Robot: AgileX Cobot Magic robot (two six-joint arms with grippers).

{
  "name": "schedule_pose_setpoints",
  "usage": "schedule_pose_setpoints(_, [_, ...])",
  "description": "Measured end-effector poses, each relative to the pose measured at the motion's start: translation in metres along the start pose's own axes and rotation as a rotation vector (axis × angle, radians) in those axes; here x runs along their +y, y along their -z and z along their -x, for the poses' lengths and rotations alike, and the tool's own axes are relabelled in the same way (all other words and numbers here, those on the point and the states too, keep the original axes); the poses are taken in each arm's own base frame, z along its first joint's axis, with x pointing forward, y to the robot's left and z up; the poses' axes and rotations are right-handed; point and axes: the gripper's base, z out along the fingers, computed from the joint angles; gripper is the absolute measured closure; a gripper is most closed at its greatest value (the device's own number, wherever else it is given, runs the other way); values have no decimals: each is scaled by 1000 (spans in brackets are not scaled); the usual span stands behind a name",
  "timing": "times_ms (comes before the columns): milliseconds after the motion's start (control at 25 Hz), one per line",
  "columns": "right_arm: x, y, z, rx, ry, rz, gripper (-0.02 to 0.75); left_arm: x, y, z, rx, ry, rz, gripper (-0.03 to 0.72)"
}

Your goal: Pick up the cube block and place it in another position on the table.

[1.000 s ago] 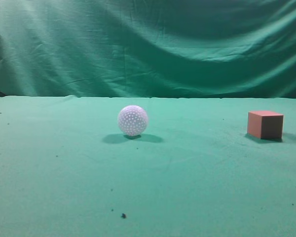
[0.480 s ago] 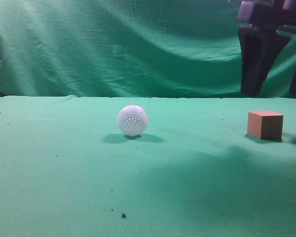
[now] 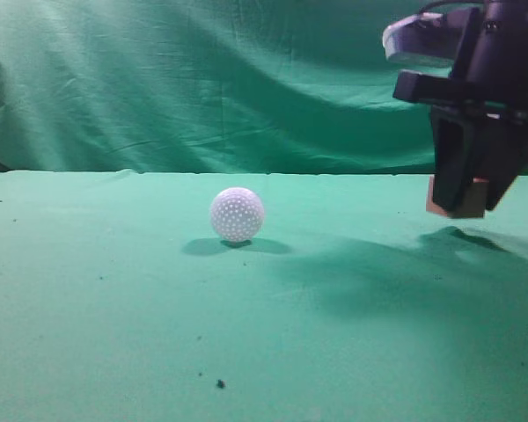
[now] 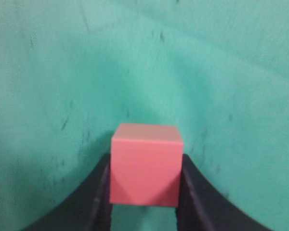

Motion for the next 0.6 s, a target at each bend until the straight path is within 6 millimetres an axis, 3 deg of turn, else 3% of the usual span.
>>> schedule_pose_setpoints(160, [-8,36,35,-148,-8,-105,515,0,0,0,0,0,0,426])
schedule_pose_setpoints(280, [-14,47,61,-210,-16,-155,515,0,0,0,0,0,0,426])
schedule_pose_setpoints(440, [-20,20,84,-161,-19,-174,515,0,0,0,0,0,0,426])
schedule_pose_setpoints(600, [-41,-12,96,-96,-89,-186,515,0,0,0,0,0,0,426])
